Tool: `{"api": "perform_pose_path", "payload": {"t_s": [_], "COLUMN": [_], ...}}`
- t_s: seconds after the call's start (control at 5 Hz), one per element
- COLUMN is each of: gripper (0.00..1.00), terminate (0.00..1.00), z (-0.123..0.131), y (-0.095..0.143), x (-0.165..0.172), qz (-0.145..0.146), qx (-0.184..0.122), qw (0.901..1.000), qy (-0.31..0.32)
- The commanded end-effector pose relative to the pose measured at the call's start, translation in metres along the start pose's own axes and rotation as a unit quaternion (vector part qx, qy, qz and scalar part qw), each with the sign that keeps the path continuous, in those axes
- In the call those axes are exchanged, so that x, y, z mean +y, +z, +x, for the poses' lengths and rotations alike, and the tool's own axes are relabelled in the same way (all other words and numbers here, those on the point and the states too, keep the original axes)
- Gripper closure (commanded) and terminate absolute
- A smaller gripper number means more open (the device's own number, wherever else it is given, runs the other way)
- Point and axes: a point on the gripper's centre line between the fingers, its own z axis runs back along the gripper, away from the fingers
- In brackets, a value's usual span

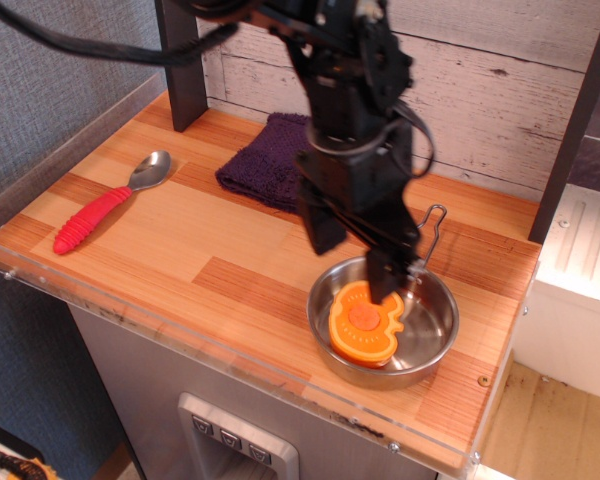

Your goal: Put the food item on the left side of the pan

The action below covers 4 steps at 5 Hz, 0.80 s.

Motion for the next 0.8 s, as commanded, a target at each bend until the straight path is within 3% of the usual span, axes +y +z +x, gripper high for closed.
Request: {"api": "perform_pose_path", "payload": {"t_s": [0.0, 0.4, 0.6], "gripper": [0.00, 0.00, 0.00], "terminate": [0.00, 0.00, 0.00], "z": [0.001, -0.016, -0.022], "y": [-0.016, -0.053, -0.065], "x": [-0.019, -0.013, -0.013], "qz": [-0.008, -0.011, -0.020], "qx": [0.028, 0.090, 0.101], "qw": [0.9992, 0.9956, 0.9941], "qy": [-0.028, -0.026, -0.033]}}
